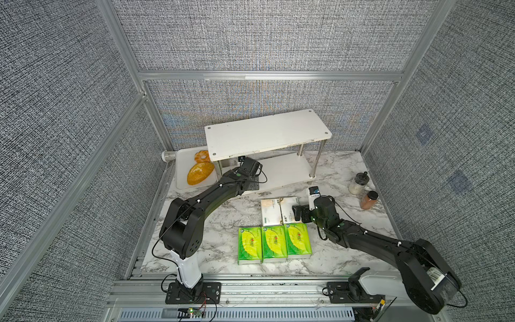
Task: Place the tissue boxes on the shelf by color
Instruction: Place a box of tissues on the shelf, then pick up the box of tissues from the center of the board.
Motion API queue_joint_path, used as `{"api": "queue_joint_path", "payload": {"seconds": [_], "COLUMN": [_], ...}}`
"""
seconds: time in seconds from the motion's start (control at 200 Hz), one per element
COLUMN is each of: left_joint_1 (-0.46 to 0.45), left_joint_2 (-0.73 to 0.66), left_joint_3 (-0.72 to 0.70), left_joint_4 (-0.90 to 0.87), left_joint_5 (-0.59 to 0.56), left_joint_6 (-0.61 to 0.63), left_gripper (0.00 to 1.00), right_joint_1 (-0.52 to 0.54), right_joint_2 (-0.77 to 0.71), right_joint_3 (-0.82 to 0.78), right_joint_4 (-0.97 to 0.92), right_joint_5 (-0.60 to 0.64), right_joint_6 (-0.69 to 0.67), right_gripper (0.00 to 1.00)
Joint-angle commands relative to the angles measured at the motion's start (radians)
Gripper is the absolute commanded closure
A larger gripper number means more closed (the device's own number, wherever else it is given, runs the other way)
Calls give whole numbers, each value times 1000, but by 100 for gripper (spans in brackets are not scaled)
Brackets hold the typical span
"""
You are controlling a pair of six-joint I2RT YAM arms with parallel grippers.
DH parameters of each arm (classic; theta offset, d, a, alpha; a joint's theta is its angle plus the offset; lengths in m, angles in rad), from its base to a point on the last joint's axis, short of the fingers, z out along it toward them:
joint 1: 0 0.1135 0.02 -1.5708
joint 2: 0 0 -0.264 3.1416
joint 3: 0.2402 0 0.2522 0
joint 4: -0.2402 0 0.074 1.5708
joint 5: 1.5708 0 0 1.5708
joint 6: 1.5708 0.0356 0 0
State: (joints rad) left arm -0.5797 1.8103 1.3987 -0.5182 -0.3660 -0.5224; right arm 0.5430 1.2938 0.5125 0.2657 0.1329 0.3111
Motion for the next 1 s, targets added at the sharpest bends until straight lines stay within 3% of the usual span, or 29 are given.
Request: {"api": "queue_joint_path", "payload": {"seconds": [0.0, 0.505, 0.756, 0.996], "left_joint_1": [0, -151, -289, -349], "left_joint_2": [-24, -132, -97, -5], "left_joint_3": [-21, -165, -200, -197], "left_joint_4": [20, 72, 117, 192], "left_joint_5": [16, 3, 1, 47], "left_joint_6": [27, -55, -170, -214], "left_gripper": [1, 1, 2, 1], "right_joint_1": [10, 29, 28, 37], "right_joint_2": [8, 1, -17, -6], "right_joint_3": [13, 4, -4, -26], "right_joint_4": [11, 17, 7, 28], "right_joint_5": [1, 25, 29, 24], "right_joint_6": [2, 11, 21, 39], "right_gripper": [1, 1, 1, 1]}}
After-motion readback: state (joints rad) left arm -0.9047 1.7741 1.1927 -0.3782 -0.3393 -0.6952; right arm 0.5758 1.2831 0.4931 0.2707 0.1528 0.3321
